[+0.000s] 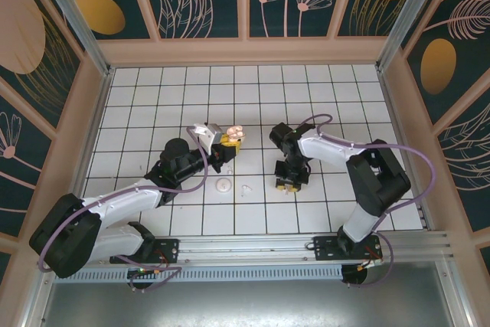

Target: Insert the wireless bluetooth earbuds into the charging case

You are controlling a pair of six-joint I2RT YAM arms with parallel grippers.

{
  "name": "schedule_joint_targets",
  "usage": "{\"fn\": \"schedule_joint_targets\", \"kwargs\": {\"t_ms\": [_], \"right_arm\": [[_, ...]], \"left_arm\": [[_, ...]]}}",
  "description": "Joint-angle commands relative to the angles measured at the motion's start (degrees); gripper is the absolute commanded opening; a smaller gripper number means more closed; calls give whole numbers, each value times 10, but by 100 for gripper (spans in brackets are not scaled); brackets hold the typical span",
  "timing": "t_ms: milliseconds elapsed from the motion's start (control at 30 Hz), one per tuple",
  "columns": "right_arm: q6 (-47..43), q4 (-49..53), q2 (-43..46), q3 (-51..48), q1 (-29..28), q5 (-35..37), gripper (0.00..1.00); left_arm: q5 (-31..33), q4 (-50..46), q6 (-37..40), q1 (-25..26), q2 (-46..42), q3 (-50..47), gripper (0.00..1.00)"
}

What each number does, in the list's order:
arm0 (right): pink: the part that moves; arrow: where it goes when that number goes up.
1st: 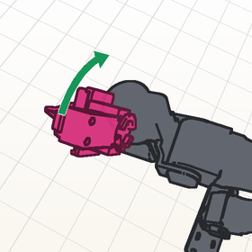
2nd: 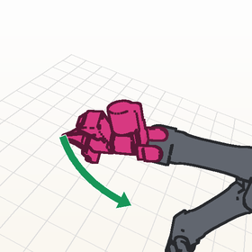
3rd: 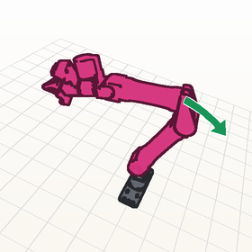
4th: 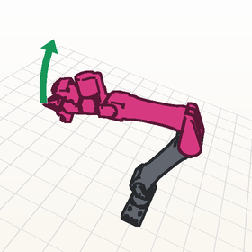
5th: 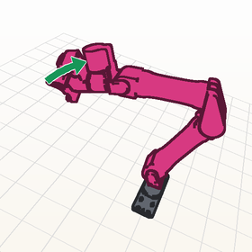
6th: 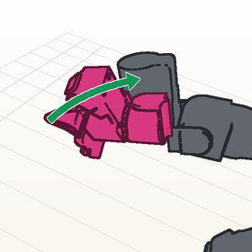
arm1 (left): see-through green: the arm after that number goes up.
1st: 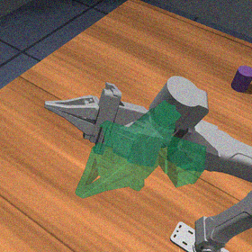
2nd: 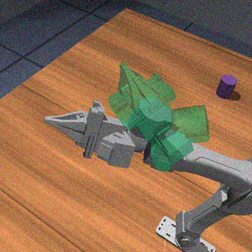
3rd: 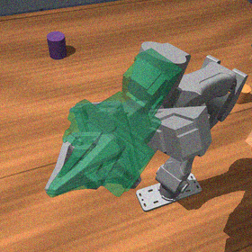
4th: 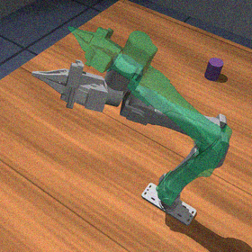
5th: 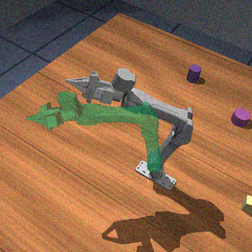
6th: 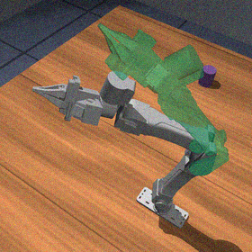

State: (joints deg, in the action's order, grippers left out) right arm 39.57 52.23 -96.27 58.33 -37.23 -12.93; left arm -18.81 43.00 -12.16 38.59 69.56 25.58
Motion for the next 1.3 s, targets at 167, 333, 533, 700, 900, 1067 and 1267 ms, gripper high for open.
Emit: {"fn": "schedule_joint_targets", "kwargs": {"t_ms": [167, 333, 533, 700, 900, 1067, 1267], "right_arm": [[6, -17, -26, -5, -5, 7, 27], [1, -26, -33, -5, -5, 9, 27], [-8, -37, -52, -2, -3, 15, 24], [-15, -46, -64, 7, -2, 23, 22], [-21, -50, -65, 8, 0, 32, 29], [-24, -53, -63, 13, 1, 43, 28], [-28, -56, -54, 11, 2, 52, 23]], "left_arm": [[-3, 4, 9, -2, -4, 8, 12], [-5, 6, 7, -2, 1, 9, 11], [-4, 4, 8, -3, 2, 9, 12], [-6, 0, 10, -2, 6, 15, 12], [-11, -6, 13, -2, 10, 20, 11], [-11, -5, 12, -2, 12, 20, 11], [-13, -6, 12, -2, 16, 23, 11]]}}
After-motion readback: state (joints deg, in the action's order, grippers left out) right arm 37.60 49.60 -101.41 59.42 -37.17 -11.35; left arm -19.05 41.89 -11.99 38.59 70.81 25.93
